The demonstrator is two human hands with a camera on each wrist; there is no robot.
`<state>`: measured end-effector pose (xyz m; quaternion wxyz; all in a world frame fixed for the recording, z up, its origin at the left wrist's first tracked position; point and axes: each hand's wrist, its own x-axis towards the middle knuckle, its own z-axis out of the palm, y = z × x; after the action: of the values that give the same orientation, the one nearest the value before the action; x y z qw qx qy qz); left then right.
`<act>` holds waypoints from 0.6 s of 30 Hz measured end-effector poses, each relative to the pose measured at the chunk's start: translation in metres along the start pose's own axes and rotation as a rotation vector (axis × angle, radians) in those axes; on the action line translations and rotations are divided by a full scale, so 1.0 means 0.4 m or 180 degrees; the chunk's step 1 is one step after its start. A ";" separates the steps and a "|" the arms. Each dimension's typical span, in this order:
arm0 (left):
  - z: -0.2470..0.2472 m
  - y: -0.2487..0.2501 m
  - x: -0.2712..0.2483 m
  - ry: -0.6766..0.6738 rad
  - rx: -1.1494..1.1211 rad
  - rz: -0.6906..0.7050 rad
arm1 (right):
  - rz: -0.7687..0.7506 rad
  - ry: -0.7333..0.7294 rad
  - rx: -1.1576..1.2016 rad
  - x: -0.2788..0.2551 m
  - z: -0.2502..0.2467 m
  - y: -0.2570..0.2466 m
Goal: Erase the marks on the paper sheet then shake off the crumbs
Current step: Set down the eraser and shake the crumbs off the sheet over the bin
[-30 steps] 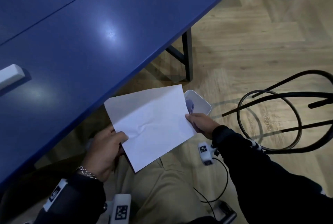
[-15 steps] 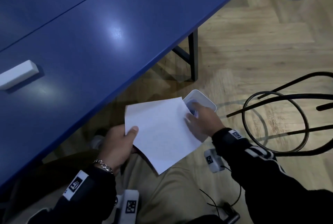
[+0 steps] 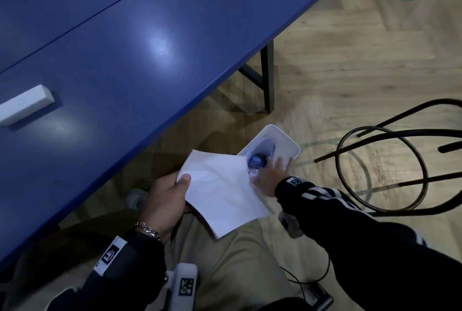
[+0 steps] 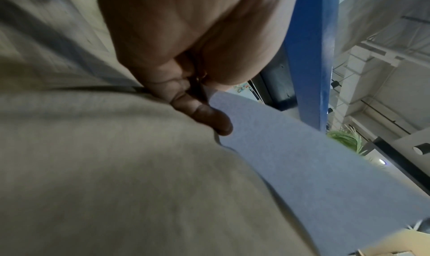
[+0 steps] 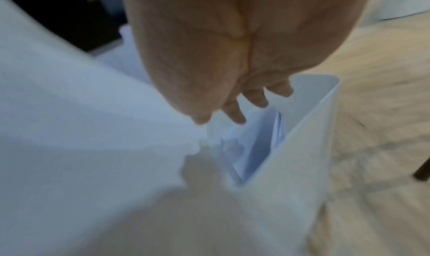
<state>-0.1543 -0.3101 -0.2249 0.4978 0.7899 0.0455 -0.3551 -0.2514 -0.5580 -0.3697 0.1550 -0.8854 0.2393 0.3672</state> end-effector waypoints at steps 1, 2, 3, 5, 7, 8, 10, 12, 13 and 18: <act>0.000 -0.001 -0.001 0.0015 0.0003 0.0021 | 0.0086 0.0016 0.0129 0.008 -0.010 0.013; -0.002 -0.003 0.000 0.0017 0.0006 0.0043 | 0.0068 0.0365 0.0379 -0.009 -0.033 0.002; -0.001 -0.005 0.002 0.0017 0.0001 0.0054 | -0.0159 0.0872 0.0696 -0.034 -0.064 -0.030; 0.000 -0.007 0.005 0.0041 -0.0059 0.0016 | -0.1131 0.1279 0.1877 -0.135 -0.113 -0.114; 0.001 -0.003 0.004 0.0039 -0.0118 -0.0006 | -0.2321 0.1102 0.2370 -0.267 -0.142 -0.179; 0.000 -0.005 0.005 0.0022 -0.0108 0.0015 | -0.2795 0.0869 0.2085 -0.308 -0.136 -0.193; -0.002 -0.012 0.005 0.0015 -0.0082 0.0097 | -0.2965 0.0437 0.1585 -0.295 -0.083 -0.158; -0.004 -0.021 0.008 0.0050 -0.0143 0.0088 | -0.2254 0.0181 0.1001 -0.205 -0.015 -0.070; -0.004 -0.024 0.010 0.0043 -0.0219 0.0039 | -0.1760 0.0147 0.0333 -0.157 0.017 -0.022; -0.017 -0.016 0.008 0.0001 -0.0797 -0.0215 | -0.0486 0.0359 0.0818 -0.029 0.011 0.121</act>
<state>-0.1512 -0.3020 -0.2299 0.5802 0.7197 0.1162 -0.3631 -0.2872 -0.5928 -0.3690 0.2808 -0.8931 0.2246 0.2704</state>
